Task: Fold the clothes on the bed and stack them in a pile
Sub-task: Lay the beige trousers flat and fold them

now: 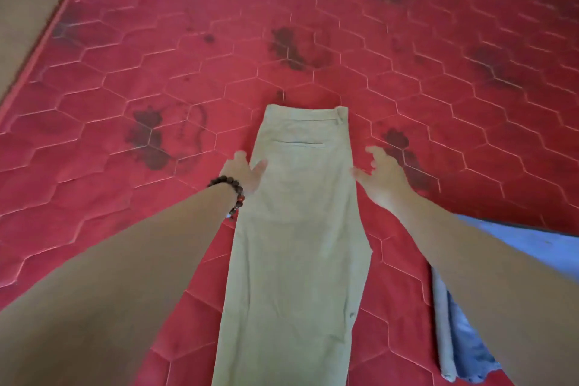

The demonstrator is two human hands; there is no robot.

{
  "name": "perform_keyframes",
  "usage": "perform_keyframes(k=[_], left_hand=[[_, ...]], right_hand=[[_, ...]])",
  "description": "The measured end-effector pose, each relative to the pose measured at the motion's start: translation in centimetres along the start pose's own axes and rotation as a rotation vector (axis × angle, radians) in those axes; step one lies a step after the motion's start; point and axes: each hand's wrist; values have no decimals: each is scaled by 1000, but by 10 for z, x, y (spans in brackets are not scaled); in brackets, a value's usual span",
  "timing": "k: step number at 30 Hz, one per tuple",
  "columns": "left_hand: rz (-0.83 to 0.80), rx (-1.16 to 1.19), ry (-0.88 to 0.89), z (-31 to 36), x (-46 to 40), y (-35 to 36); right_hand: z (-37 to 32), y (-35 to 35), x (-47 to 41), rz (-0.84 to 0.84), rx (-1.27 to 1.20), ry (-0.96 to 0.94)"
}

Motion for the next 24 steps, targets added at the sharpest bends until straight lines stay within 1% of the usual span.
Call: perform_keyframes(k=[1, 2, 4, 6, 8, 11, 13, 17, 19, 20, 21, 23, 24], left_hand=[[-3, -58, -30, -12, -1, 16], [28, -107, -44, -21, -1, 29], [136, -98, -35, -32, -2, 48], [219, -45, -29, -36, -5, 60], [251, -28, -27, -38, -7, 67], [274, 47, 22, -38, -5, 74], [307, 113, 58, -38, -1, 73], [476, 90, 163, -23, -11, 55], [534, 100, 179, -13, -23, 43], [518, 127, 152, -11, -29, 39], [469, 152, 92, -11, -33, 36], [321, 151, -63, -16, -36, 35], [249, 148, -110, -21, -34, 36]], right_hand=[[11, 17, -3, -26, 26, 22], [21, 32, -5, -44, 42, 50], [32, 59, -6, -49, 47, 106], [36, 81, -6, 14, 51, 131], [36, 98, -5, 114, 31, 125], [35, 111, 0, 182, -59, 62], [32, 109, 4, 210, -59, 7], [11, 89, -4, 347, -53, -135], [-1, 79, -19, 389, -76, -166], [-5, 76, -28, 373, -80, -147], [-7, 74, -36, 329, -69, -100], [-1, 74, -45, 191, -5, 32], [6, 74, -46, 125, 26, 86]])
Point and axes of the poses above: each hand's wrist, its own x-axis away from the middle knuckle, its own y-axis out of the palm, z = x × y, and after that the axes turned 8 degrees about y, right-handed
